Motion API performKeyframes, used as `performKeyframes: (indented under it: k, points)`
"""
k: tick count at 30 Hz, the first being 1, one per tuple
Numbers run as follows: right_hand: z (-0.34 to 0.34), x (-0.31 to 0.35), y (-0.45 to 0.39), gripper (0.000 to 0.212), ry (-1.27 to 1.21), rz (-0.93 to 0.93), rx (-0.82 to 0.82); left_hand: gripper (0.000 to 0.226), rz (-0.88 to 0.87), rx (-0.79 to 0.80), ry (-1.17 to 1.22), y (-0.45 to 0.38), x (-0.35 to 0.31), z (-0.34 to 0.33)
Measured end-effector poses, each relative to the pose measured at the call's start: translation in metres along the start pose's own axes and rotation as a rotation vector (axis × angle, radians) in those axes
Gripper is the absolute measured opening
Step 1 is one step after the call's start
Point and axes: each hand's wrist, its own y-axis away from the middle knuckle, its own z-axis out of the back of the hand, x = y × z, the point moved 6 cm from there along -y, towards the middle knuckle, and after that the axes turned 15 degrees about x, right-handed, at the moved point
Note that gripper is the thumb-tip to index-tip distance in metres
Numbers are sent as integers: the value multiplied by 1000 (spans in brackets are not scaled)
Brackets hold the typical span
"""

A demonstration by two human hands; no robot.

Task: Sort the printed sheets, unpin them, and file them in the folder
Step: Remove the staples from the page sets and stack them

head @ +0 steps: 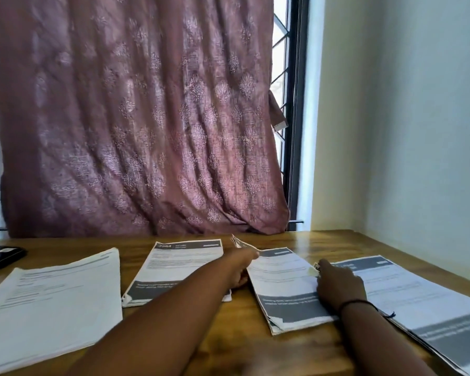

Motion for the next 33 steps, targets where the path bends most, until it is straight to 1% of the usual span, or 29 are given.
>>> performKeyframes:
  k: [2, 5, 7, 9, 10, 11, 13, 15, 16, 18, 20, 21, 22, 23, 25, 27, 28, 29, 31, 33]
  points:
    - [1, 1, 1, 25, -15, 14, -5, 11, 30, 9, 35, 0, 0, -1]
    - [0, -2, 2, 27, -41, 21, -1, 14, 45, 33, 51, 3, 0, -8]
    - [-3, -5, 1, 27, -115, 38, 26, 14, 35, 40, 42, 6, -2, -11]
    - [-6, -7, -1, 27, -249, 76, 52, 13, -13, 24, 48, 9, -8, -8]
    - [-5, -6, 0, 26, -329, 92, 51, 11, -61, 12, 44, 11, -12, -3]
    - [-1, -5, 2, 25, -419, 111, 17, 14, -117, 0, 50, 16, -18, 2]
    - [16, -8, 10, 19, -635, 149, -146, 27, -249, 7, 55, 28, -31, 6]
    - [41, 6, 21, 8, -865, 227, -276, 31, -389, 53, 47, 44, -46, 19]
    - [52, 11, 28, 7, -1006, 269, -275, 32, -445, 80, 44, 52, -54, 17]
    - [71, 33, 33, 11, -1293, 343, -166, 31, -554, 108, 40, 70, -67, 25]
    - [82, 44, 33, 13, -1506, 303, -72, 28, -653, 130, 60, 83, -77, 29]
    - [89, 48, 35, 12, -1587, 288, -58, 26, -694, 132, 78, 89, -80, 30]
    - [94, 48, 36, 11, -1650, 284, -78, 25, -722, 140, 99, 95, -83, 31]
    - [101, 48, 39, 11, -1694, 291, -113, 25, -738, 153, 129, 97, -84, 31]
    - [109, 49, 44, 13, -1697, 337, -209, 27, -753, 165, 198, 98, -83, 31]
    - [110, 52, 51, 13, -1620, 372, -290, 30, -741, 151, 260, 94, -78, 32]
    - [104, 53, 54, 12, -1574, 371, -305, 30, -724, 145, 272, 92, -74, 30]
    - [97, 56, 58, 11, -1535, 361, -298, 27, -707, 138, 265, 89, -68, 29]
    - [78, 57, 63, 16, -1481, 312, -264, 17, -672, 129, 175, 84, -54, 25]
    - [63, 55, 68, 16, -1488, 246, -259, 25, -643, 145, 26, 78, -41, 19]
